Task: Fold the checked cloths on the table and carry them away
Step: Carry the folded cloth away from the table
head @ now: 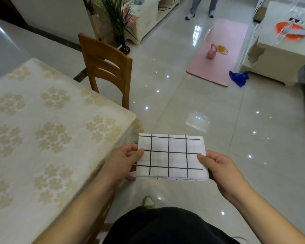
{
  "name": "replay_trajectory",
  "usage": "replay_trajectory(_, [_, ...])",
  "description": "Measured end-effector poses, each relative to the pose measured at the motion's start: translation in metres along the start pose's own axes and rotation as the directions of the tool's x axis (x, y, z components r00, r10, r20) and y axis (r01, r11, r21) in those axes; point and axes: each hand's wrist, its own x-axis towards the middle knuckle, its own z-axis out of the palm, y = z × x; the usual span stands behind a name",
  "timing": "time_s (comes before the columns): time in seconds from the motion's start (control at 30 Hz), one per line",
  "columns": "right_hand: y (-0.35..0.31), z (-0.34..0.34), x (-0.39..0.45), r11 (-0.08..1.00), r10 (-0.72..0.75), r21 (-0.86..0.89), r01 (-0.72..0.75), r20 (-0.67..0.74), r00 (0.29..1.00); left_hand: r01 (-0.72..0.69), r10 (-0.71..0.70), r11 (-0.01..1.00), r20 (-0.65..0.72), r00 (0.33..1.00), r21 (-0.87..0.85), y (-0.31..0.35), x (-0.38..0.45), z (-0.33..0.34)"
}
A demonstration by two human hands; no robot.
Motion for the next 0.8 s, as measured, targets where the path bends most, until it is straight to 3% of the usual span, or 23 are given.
replay_trajectory(0.13, [-0.026,-0.009,0.033,1.000,-0.001,0.029,0.001,-0.002,1.000,-0.061,0.062,0.997,-0.016,0.998,0.046,0.029,0.033,0.010])
replay_trajectory(0.5, [-0.103,-0.065,0.171,0.999,0.013,0.039,-0.016,0.080,0.997,-0.037,0.038,0.999,-0.084,0.996,0.010,0.097,0.143,0.077])
replay_trajectory(0.8, [-0.191,-0.098,0.276,0.997,0.004,-0.075,0.012,0.215,0.977,-0.079,0.068,0.995,-0.172,0.983,-0.056,0.156,0.215,0.118])
